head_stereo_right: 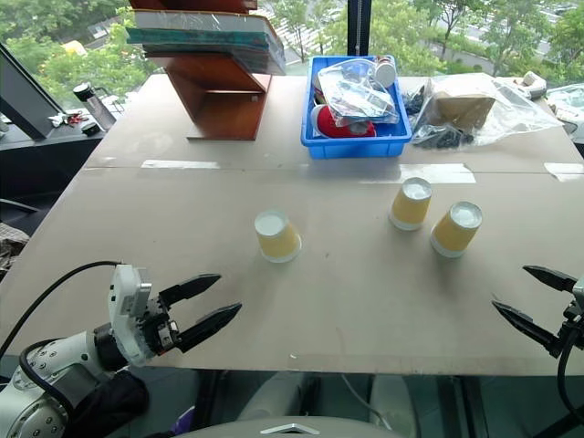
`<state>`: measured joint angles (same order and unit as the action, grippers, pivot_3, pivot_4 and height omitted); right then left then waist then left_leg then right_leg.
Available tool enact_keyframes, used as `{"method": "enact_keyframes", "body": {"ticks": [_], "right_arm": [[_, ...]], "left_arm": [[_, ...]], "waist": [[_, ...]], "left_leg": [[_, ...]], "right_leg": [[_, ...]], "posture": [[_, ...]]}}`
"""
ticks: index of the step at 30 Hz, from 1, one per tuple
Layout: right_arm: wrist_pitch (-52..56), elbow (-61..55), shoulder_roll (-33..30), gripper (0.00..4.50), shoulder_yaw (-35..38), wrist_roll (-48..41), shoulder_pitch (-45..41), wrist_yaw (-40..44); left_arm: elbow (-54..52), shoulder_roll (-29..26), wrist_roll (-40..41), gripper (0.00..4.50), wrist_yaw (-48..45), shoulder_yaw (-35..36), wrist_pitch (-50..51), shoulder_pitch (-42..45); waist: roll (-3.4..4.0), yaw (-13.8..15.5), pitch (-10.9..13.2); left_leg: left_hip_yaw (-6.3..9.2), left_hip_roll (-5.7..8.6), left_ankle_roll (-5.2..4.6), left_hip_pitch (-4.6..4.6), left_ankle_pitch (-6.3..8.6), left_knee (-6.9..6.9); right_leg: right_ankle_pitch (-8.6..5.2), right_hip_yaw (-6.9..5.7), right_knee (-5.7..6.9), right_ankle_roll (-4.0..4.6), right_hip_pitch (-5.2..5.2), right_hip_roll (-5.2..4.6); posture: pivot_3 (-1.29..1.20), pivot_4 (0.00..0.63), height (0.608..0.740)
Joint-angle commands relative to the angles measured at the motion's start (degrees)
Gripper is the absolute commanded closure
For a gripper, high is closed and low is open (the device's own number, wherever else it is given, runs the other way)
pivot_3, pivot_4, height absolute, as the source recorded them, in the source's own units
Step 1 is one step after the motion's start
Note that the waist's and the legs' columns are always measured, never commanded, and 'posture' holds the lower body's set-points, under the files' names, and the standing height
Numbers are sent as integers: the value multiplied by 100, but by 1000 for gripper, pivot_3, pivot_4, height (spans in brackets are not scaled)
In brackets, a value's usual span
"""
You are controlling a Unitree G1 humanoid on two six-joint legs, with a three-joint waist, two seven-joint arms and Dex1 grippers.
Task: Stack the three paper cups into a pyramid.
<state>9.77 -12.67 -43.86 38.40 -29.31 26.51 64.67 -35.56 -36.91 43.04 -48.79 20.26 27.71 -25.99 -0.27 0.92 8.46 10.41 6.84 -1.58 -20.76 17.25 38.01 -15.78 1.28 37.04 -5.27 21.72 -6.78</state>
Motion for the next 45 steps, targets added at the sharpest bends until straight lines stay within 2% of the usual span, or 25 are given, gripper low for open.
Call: {"method": "enact_keyframes", "body": {"ticks": [1, 4, 7, 13, 16, 24, 36, 45], "right_arm": [[91, -198, 178, 205, -29, 0, -95, -414], [624, -645, 421, 205, -399, -155, -395, -1099], [946, -889, 529, 205, -515, -309, -574, -1412], [1175, -1319, 933, 205, -941, -77, -1078, -2422], [1407, -1362, 1152, 205, -985, -310, -1326, -2801], [1401, -1139, 1247, 205, -1277, -130, -1718, -3139], [918, -230, 1372, 205, -1642, 217, -2367, -3145], [869, -142, 1508, 205, -1635, 54, -2521, -3142]], "left_arm": [[73, -175, 167, 0, -202, 111, -86, 375], [-25, -499, 583, 0, -619, -51, 120, 991], [-120, -624, 846, 0, -742, -152, 272, 1277], [-61, -702, 759, 0, -868, -403, 213, 1893], [-108, -731, 674, 0, -986, -498, 157, 1942], [-158, -751, 748, 0, -960, -562, 216, 2137], [-204, -815, 790, 0, -938, -435, 215, 1982], [-245, -763, 708, 0, -950, -376, 73, 1829]], "waist": [[0, 5, 0], [2, 24, 3], [23, -11, 0], [21, -13, 1], [20, -15, 1], [21, -16, 1], [21, -27, 2], [21, -29, 2]], "left_leg": [[0, 0, 0, 0, 0, 0], [14, -7, 3, -1, -1, -6], [3, -3, 3, 0, -1, -7], [-1, -7, 3, 0, -1, -29], [-2, -7, 3, -1, -1, -33], [-7, -7, 3, 0, -2, -38], [-22, -7, 3, -1, -2, -50], [-31, -9, 3, -1, -2, -55]], "right_leg": [[0, 0, 0, 0, 0, 0], [1, -16, -3, 3, 2, 8], [2, -1, -3, 1, 1, 4], [1, 7, -17, 1, 13, 11], [1, 9, -21, 1, 15, 11], [1, 15, -20, 1, 20, 12], [1, 28, -20, 1, 34, 15], [1, 37, -19, 1, 42, 15]], "posture": [[0, 150, 740], [0, 150, 740], [0, 150, 740], [0, 150, 740], [0, 150, 740], [0, 150, 740], [0, 150, 740], [0, 150, 740]]}}
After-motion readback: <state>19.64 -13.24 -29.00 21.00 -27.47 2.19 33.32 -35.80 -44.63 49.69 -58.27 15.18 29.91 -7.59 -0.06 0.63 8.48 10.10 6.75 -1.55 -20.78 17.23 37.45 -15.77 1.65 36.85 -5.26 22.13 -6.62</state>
